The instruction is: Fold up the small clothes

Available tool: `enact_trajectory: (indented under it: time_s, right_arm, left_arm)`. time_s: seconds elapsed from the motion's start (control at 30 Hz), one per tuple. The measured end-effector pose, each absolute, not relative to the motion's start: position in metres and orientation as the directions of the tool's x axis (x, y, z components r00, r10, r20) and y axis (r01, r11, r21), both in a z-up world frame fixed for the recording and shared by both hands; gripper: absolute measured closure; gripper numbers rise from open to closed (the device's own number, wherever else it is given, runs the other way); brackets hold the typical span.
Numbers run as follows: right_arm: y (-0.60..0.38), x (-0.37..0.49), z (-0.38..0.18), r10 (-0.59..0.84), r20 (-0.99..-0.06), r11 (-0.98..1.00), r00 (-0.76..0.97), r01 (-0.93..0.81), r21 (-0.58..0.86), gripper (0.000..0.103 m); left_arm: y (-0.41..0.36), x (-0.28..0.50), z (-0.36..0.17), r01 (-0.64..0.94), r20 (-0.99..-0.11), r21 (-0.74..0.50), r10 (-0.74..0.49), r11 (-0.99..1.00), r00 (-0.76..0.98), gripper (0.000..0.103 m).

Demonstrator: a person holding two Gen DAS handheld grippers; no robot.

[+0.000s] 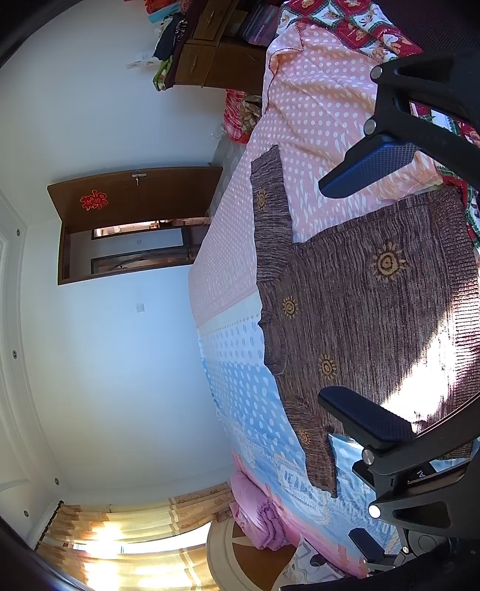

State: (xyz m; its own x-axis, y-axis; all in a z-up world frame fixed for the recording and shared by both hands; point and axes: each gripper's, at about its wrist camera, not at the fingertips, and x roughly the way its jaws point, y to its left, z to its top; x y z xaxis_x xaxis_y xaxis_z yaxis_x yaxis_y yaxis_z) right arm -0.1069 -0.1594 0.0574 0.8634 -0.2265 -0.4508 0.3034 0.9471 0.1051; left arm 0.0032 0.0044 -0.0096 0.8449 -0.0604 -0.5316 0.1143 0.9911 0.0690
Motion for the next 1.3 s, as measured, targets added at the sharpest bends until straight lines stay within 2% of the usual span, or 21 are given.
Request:
enact_trajectory:
  time_s: [0.73, 0.93, 1.1, 1.13, 1.2, 1.27, 1.3]
  right_arm:
    - [-0.166, -0.096, 0.048, -0.198, -0.489, 0.947, 0.849, 0.294, 0.128, 0.001]
    - [-0.21, -0.071, 0.03, -0.213, -0.523, 0.915, 0.825, 0.356, 0.191, 0.001]
    - [-0.291, -0.03, 0.03, -0.254, -0.554, 0.851, 0.793, 0.455, 0.262, 0.002]
    - [-0.31, -0.023, 0.032, -0.271, -0.557, 0.832, 0.785, 0.482, 0.275, 0.003]
    - [-0.356, -0.006, 0.032, -0.315, -0.578, 0.789, 0.752, 0.547, 0.281, 0.023]
    - [-0.399, 0.009, 0.03, -0.347, -0.602, 0.75, 0.719, 0.598, 0.282, 0.035]
    - [-0.419, 0.014, 0.027, -0.352, -0.61, 0.73, 0.71, 0.616, 0.295, 0.037]
  left_arm:
    - [0.003, 0.011, -0.017, 0.126, -0.555, 0.062, -0.071, 0.99, 0.829, 0.0]
    - [0.011, 0.039, -0.023, 0.197, -0.572, 0.0, -0.161, 0.98, 0.804, 0.0]
    - [0.027, 0.09, -0.026, 0.195, -0.591, -0.036, -0.178, 0.98, 0.787, 0.0]
    - [0.031, 0.1, -0.027, 0.19, -0.595, -0.05, -0.182, 0.981, 0.783, 0.0]
    - [0.039, 0.122, -0.032, 0.18, -0.601, -0.081, -0.192, 0.98, 0.776, 0.0]
    - [0.046, 0.143, -0.04, 0.163, -0.612, -0.103, -0.192, 0.981, 0.768, 0.0]
    - [0.049, 0.156, -0.046, 0.154, -0.618, -0.11, -0.189, 0.982, 0.763, 0.0]
